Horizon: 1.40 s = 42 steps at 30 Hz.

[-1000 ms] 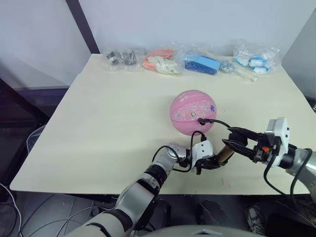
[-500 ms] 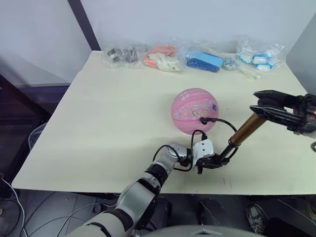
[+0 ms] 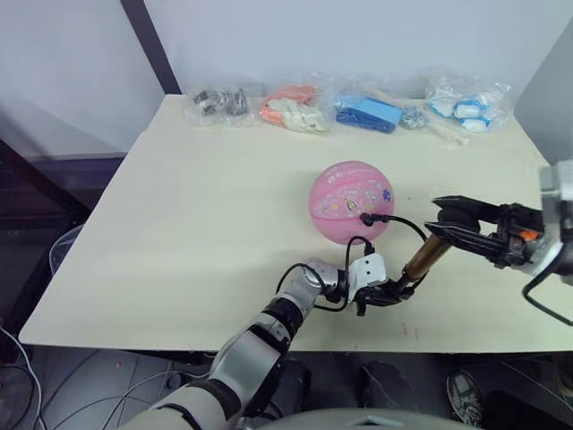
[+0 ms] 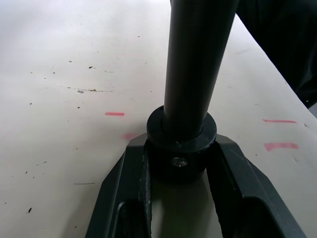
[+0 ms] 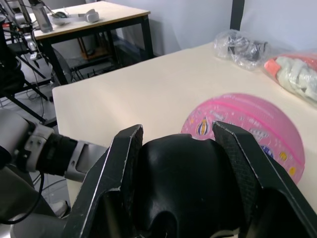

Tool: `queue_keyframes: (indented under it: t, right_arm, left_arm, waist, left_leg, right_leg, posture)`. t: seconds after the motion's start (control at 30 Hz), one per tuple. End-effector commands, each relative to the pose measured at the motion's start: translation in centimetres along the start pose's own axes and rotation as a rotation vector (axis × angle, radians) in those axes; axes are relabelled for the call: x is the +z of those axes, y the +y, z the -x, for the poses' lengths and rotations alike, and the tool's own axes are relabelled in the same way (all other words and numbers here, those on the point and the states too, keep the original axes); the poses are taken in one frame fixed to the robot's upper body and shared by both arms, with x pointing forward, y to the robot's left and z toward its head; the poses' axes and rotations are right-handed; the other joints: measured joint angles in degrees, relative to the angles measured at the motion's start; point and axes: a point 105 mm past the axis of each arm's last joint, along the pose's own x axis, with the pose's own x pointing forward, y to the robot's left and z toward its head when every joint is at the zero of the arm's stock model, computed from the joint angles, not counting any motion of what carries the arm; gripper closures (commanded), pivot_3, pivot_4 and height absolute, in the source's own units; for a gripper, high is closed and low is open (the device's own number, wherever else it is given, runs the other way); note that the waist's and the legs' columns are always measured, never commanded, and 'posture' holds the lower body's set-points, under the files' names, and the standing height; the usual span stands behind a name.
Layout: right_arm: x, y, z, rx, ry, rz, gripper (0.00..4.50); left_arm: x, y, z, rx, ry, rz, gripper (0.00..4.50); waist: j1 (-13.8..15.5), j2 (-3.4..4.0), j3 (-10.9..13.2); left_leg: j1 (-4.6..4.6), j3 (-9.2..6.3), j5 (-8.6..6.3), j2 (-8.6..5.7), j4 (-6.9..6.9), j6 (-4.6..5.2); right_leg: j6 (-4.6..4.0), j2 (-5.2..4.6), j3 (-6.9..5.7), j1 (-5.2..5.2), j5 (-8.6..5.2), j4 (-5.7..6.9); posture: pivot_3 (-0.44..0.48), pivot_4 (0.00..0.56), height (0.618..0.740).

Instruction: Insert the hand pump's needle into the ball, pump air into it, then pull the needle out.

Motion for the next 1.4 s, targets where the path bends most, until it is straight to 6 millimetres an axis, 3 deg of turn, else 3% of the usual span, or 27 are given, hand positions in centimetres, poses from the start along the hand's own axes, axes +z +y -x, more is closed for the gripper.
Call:
queue_keyframes:
  t: [0.03,0.23,0.37,0.63,0.83,1.07,1.3,1.4]
  right_arm:
    - [-4.5,0.4,-1.0,0.015,0.117,-0.064,2.76]
    - [-7.2,0.6,-2.0,0.004,0.115,-0.063,2.76]
    - [-7.3,0.7,-2.0,0.009,0.108,-0.054,2.76]
    - [-0.8,-0.3,-0.4,-0.002,0.006,0.040,2.76]
    - [4.2,-0.5,1.8,0.004,0.010,0.107,2.76]
    - [8.6,-0.3,3.2,0.005,-0.025,0.157,2.76]
    - [10.6,-0.1,3.4,0.019,-0.040,0.174,2.76]
    - [8.8,0.0,2.8,0.035,-0.003,0.135,2.76]
  left_arm:
    - [-4.2,-1.2,0.8,-0.002,0.131,0.121,3.40]
    - [-4.2,-1.2,0.8,0.000,0.131,0.121,3.40]
    - [-4.1,-1.2,0.8,0.000,0.131,0.119,3.40]
    - [-4.2,-1.1,0.8,0.002,0.134,0.120,3.40]
    - [-4.2,-1.1,0.8,0.002,0.134,0.123,3.40]
    - [-4.2,-1.3,0.6,-0.004,0.132,0.120,3.40]
    - [-4.2,-1.2,0.6,-0.001,0.132,0.118,3.40]
    - [-4.2,-1.3,0.6,-0.002,0.132,0.118,3.40]
  waist:
    - [-0.07,-0.04,-0.09]
    - [-0.10,-0.11,-0.19]
    - [-0.12,-0.03,-0.24]
    - [-0.05,0.11,-0.04]
    - [0.22,0.35,0.19]
    - [0.45,0.33,0.38]
    - [1.08,0.36,0.41]
    - [1.22,0.37,0.41]
  left_leg:
    - [0.02,-0.01,0.00,0.02,-0.01,0.00]
    - [0.04,0.00,0.00,0.02,-0.02,-0.01]
    - [0.04,0.01,0.00,0.01,-0.02,0.00]
    - [-0.02,-0.01,0.00,-0.02,-0.01,0.00]
    - [-0.16,-0.02,0.00,-0.05,0.00,0.00]
    - [-0.29,0.00,0.00,-0.04,0.02,0.00]
    - [-0.60,-0.01,0.01,-0.05,0.04,0.01]
    - [-0.79,0.00,0.02,-0.05,0.07,0.00]
  right_leg:
    - [0.07,0.02,-0.01,0.00,-0.05,0.00]
    - [0.08,0.03,0.00,0.01,-0.05,0.00]
    - [0.06,0.03,0.02,0.01,-0.04,0.00]
    - [-0.10,0.00,0.01,-0.01,0.06,0.00]
    - [-0.11,-0.05,-0.02,-0.09,0.07,-0.01]
    - [-0.12,-0.09,-0.02,-0.16,0.08,-0.01]
    - [-0.15,-0.11,-0.03,-0.46,0.10,-0.01]
    - [-0.21,-0.10,-0.02,-0.66,0.18,-0.01]
  posture:
    - [0.000,0.150,0.740]
    - [0.000,0.150,0.740]
    - [0.000,0.150,0.740]
    - [0.000,0.150,0.740]
    - [0.000,0.150,0.740]
    - [0.000,0.150,0.740]
    - [0.000,0.150,0.740]
    - [0.000,0.150,0.740]
